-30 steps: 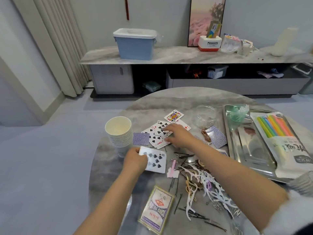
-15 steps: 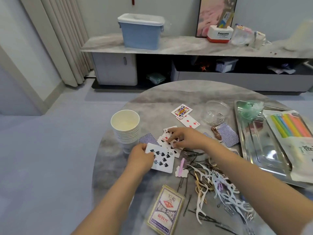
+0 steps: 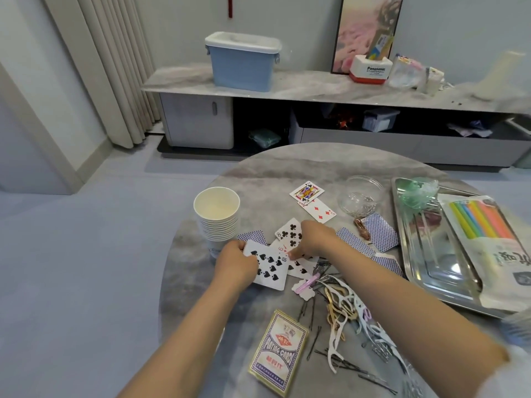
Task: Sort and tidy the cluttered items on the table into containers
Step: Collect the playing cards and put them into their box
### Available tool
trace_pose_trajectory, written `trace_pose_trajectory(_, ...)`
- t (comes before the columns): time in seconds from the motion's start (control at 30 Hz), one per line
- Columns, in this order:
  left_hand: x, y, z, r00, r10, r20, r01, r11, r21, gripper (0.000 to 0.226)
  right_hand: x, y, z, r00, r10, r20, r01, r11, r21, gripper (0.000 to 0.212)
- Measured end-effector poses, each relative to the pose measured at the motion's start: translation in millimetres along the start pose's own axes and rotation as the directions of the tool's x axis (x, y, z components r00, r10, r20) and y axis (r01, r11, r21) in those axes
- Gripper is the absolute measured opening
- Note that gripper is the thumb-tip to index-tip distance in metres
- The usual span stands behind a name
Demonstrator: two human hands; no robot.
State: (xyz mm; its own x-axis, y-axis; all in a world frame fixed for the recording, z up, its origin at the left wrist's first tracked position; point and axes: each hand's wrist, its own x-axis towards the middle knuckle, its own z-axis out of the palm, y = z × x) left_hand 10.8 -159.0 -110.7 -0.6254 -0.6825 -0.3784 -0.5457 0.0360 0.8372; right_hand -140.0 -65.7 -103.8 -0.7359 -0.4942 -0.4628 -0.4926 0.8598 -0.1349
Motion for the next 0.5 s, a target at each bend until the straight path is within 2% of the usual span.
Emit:
trace_pose_trajectory(0.2,0.0,-0.5,-1.5,1.0,-0.015,0.001,0.015,1.0,-0.016,0.017,-17.3,15.7,3.2,1.0,0.016,0.0,-0.015,0.973,0.231,0.043)
trace_pose_trajectory(0.37,-3.2,-0.8,-5.0,1.0,-0.016,0.008,0.016,1.0,-0.009,0.016,-30.5,24.4,0.8,0.988,0.104,-0.112,-0.053,0.92,0.387,0.067)
trace_pose_trajectory(0.43,-5.0,0.3,-3.7,1.0,-0.024,0.019,0.024,1.0,-0.018,0.015,-38.2,28.0,-4.8,0.974,0.115,-0.193,-0.009,0.879,0.477,0.057)
trace_pose_trajectory(0.5,-5.4,0.1,-1.0,0.998,-0.044,0.041,0.045,0.999,-0.015,0.014,-46.0,29.6,-7.1,0.95,0.084,-0.301,0.099,0.833,0.545,0.033)
